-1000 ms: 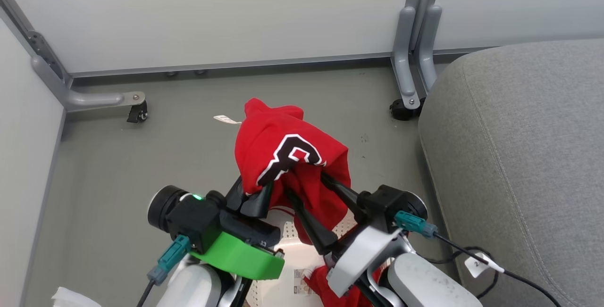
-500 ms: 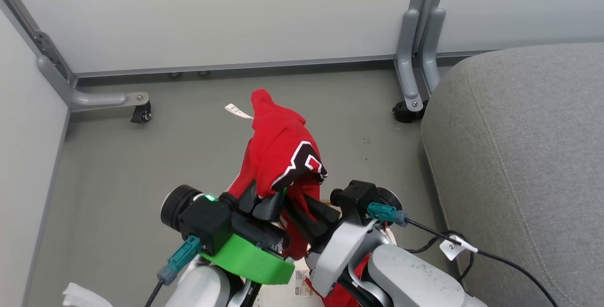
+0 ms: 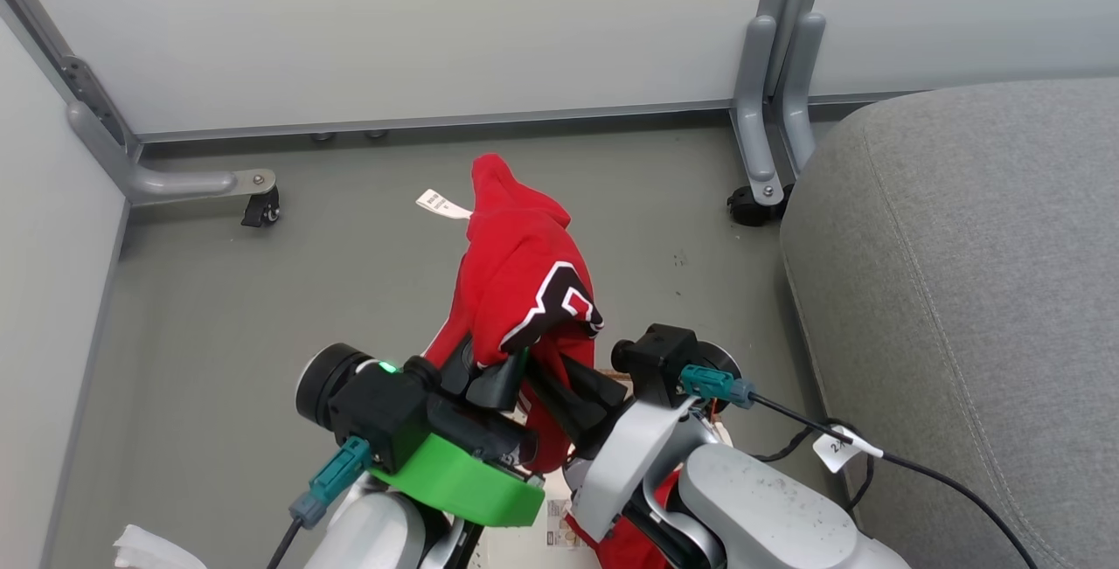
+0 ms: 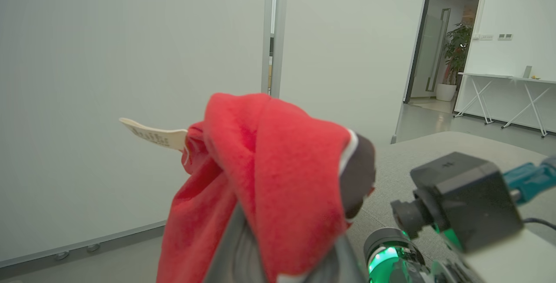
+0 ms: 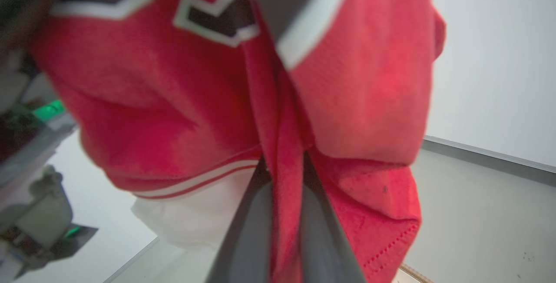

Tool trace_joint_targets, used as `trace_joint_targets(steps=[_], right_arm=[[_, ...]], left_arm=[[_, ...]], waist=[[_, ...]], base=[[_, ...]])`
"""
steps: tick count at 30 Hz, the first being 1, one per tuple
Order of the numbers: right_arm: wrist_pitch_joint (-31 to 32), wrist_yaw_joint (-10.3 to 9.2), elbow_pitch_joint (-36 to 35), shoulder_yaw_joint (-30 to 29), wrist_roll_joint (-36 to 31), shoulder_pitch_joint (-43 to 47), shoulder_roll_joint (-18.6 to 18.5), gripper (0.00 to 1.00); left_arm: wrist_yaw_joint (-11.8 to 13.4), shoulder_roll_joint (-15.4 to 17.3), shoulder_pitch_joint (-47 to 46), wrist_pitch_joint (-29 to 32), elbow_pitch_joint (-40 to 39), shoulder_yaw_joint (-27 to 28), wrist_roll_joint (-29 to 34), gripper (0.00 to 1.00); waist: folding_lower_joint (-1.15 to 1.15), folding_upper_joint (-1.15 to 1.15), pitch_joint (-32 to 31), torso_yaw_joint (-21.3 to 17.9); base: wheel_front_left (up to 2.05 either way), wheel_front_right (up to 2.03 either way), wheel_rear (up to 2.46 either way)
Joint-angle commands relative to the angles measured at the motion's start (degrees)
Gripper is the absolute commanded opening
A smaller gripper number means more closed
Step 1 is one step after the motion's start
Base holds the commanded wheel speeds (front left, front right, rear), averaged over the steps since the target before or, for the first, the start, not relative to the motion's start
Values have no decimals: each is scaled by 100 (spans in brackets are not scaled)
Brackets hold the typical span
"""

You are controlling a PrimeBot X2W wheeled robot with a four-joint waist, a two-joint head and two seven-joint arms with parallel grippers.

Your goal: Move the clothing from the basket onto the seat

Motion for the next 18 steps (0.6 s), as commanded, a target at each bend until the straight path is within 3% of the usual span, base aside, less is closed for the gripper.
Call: trace_joint_targets(steps=[1,4,5,6,18], right_arm=[[-45,0,17,16,22,-57,-2,0],[-51,0,29,16,43,-74,-3,0],[-53,0,30,11,44,-83,-2,0],[-54,0,25,9,53,-92,-2,0],[-44,0,-64,-264,-105,-70,-2,0]], left_arm=[[21,42,-93,-34,1,5,14,0],[55,62,-104,17,24,0,33,0],[88,66,-99,47,46,11,43,44],[104,75,-90,94,63,-1,36,100],[176,570,343,419,-24,-145,249,100]], waist=[[0,0,-1,0],[0,0,11,7],[0,0,14,11],[0,0,19,12],[0,0,54,126]], base=[[0,0,0],[0,0,0],[0,0,0],[0,0,0],[0,0,0]])
